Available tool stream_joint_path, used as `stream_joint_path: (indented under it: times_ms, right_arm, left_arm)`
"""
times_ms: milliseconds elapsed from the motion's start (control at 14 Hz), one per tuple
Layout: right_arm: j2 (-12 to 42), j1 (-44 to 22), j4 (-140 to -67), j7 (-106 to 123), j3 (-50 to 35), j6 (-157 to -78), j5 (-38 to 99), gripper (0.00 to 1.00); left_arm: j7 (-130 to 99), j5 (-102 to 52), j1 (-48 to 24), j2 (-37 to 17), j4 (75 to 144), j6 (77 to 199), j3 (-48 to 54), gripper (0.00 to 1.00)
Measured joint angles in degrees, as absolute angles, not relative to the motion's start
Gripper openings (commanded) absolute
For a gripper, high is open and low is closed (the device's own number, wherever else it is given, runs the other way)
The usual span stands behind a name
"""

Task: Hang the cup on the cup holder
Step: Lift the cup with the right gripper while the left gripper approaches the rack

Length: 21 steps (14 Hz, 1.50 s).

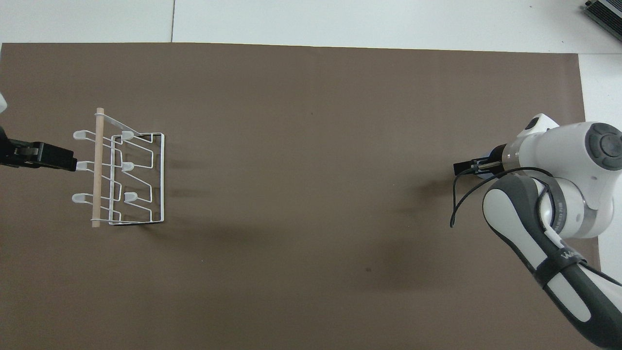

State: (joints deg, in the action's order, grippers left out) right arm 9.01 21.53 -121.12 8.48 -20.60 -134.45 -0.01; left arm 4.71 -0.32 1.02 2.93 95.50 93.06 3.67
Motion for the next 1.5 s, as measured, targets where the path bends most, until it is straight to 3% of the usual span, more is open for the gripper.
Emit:
stream_joint_path:
  times_ms: [71,214,643,714,1500]
  right_arm:
    - [9.06,21.63,-121.33,8.48,-20.56,-134.5,-0.01,0.97]
    - [9.12,21.81,-121.45,8.48,-20.53,-134.54,-0.01,0.67]
    - [9.12,21.9,-121.36,8.49,-20.53,-134.91,-0.19,0.04]
    - [9.12,21.9,-121.33,8.49,-20.53,-134.94,-0.24,0.0]
    - [9.26,22.11,-120.04,8.5,-20.52,-134.73,-0.52,0.0]
  left_arm:
    - [4.71,-0.32,1.02,2.93,95.5,93.06,3.67,1.0]
    - [4.71,-0.32,1.02,2.93,95.5,93.06,3.67,1.0]
    - [4.71,-0.32,1.02,2.93,95.5,93.06,3.67,1.0]
    - [4.71,-0.32,1.02,2.93,95.5,93.06,3.67,1.0]
    - [4.71,-0.32,1.0,2.98,95.87,92.75,3.82,1.0]
